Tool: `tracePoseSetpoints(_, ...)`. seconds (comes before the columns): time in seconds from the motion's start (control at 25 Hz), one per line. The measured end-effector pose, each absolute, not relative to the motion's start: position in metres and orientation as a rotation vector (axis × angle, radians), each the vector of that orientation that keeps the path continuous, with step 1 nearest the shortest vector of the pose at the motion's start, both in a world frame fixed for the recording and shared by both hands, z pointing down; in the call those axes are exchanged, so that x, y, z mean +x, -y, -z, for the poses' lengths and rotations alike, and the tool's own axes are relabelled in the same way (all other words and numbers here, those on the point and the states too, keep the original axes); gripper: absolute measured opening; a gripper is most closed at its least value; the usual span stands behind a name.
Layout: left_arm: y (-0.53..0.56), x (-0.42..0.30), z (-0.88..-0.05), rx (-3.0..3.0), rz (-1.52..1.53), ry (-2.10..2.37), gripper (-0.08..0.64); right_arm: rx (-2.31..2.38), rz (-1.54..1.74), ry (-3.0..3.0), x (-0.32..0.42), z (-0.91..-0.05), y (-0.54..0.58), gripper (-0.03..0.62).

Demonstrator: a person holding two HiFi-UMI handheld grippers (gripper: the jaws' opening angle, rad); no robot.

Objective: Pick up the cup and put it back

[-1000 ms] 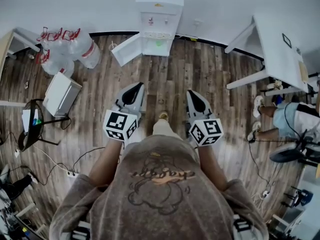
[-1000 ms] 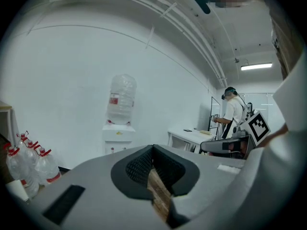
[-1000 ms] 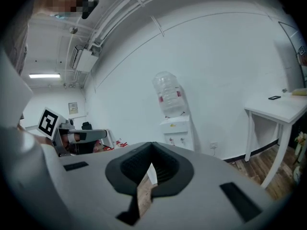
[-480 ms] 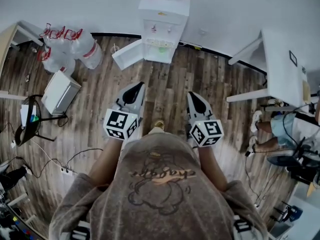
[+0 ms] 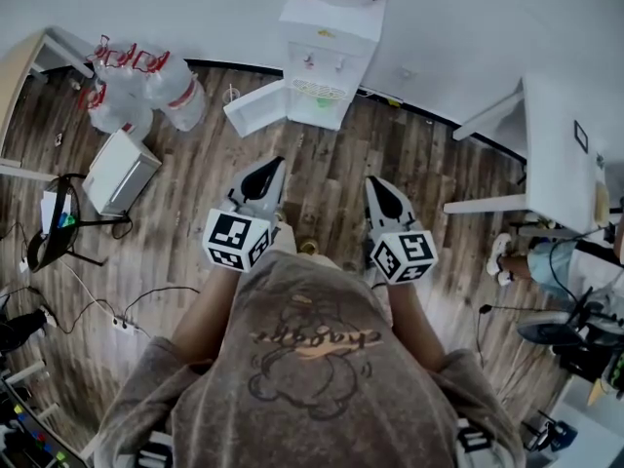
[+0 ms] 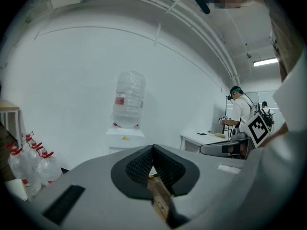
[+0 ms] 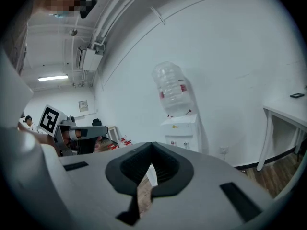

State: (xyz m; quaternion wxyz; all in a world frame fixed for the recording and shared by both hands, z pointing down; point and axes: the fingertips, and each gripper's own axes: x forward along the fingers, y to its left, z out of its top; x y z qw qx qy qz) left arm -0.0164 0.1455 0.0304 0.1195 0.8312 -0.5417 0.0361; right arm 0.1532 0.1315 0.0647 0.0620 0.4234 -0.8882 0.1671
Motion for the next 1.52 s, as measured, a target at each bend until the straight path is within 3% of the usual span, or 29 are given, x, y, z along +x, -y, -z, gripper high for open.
tracePoseSetpoints(0.72, -0.061, -0.025, -0.057, 2.487, -0.112, 1.5, 0.003, 1.346, -0.523, 2.639, 0.14, -0.099, -0.062, 0.002)
tracePoseSetpoints(1.52, 0.069, -0.057, -0.197, 2.51, -0.075, 1.419, 0.003, 1.368, -0.531, 2.607, 0.104, -0.248, 0.06, 0.002)
